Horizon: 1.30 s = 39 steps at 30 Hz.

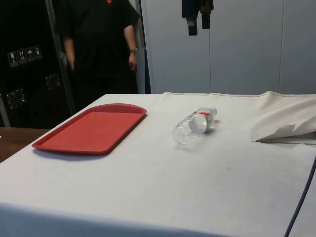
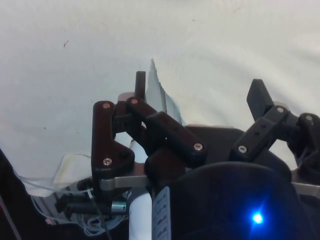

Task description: Place the bottle upright on the tray.

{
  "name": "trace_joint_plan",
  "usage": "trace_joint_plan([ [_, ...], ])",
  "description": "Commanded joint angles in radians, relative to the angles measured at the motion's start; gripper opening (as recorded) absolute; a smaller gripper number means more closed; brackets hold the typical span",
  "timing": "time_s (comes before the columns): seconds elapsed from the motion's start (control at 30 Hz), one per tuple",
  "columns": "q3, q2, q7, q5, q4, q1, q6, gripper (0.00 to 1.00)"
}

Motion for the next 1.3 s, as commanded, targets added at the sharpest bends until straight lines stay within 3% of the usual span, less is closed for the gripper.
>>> trace_joint_plan([
  [0.0,0.002,-0.005,0.005,-0.004,-0.005,-0.002,0.004,1.00],
  [0.5,-0.001,0.003,0.010,0.000,0.000,0.000,-0.002,1.00],
  [1.1,0.004,0.031,0.140,-0.045,-0.044,-0.005,0.103,1.00],
  [1.13,0.000,0.030,0.124,-0.035,-0.038,0.000,0.086,1.00],
  [1.27,0.002,0.037,0.168,-0.054,-0.053,-0.005,0.120,1.00],
])
